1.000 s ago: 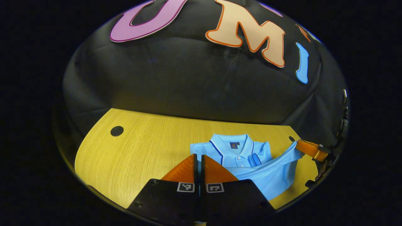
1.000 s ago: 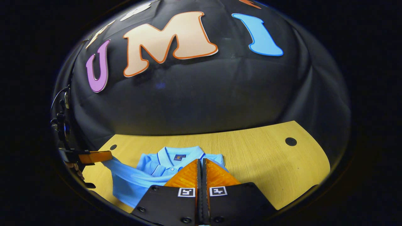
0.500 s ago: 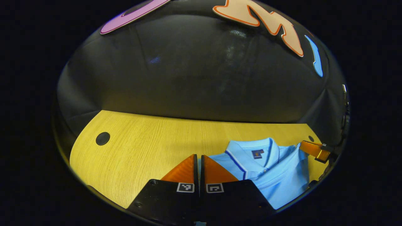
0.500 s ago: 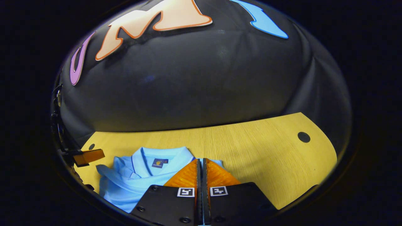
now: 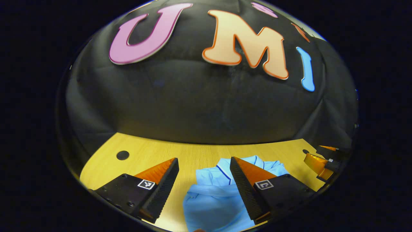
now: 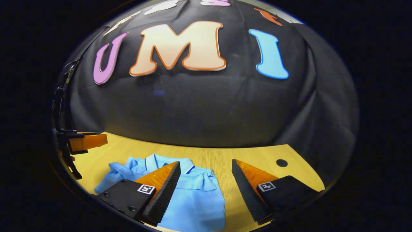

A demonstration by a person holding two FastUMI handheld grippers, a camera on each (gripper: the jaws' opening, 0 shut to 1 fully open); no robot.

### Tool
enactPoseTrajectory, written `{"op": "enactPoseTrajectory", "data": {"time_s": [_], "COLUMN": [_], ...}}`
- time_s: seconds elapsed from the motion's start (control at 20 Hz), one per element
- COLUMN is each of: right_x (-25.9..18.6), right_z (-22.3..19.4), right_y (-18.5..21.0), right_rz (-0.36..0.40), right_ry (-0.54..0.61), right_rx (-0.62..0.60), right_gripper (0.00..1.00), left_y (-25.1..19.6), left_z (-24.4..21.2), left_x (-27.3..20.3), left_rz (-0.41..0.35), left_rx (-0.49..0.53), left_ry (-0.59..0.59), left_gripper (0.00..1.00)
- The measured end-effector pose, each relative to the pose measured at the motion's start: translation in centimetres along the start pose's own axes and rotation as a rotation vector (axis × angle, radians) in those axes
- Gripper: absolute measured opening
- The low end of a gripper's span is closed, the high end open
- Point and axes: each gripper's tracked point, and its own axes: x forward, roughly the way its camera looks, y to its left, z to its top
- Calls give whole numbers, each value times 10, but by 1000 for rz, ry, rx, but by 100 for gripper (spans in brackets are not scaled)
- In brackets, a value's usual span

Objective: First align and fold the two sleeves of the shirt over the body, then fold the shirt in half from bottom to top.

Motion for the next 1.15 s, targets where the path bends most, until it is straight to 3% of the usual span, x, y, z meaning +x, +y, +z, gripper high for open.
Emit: {"op": "enactPoseTrajectory", "data": {"time_s": [0.4,0.6,0.9,1.15], "right_x": [-143,-208,-253,-273], "right_z": [56,58,53,67], "right_y": [2,4,4,0], "right_rz": [40,60,81,62], "right_ry": [-148,-191,-201,-226], "right_rx": [-2,8,21,23], "right_gripper": [99,99,100,99], "left_y": [-26,-31,-33,-23], "left_z": [44,50,53,75], "left_x": [-141,-201,-259,-273], "left_rz": [26,40,55,62], "left_rx": [28,45,57,74], "left_ry": [-142,-182,-195,-229], "left_gripper": [95,95,95,95]}}
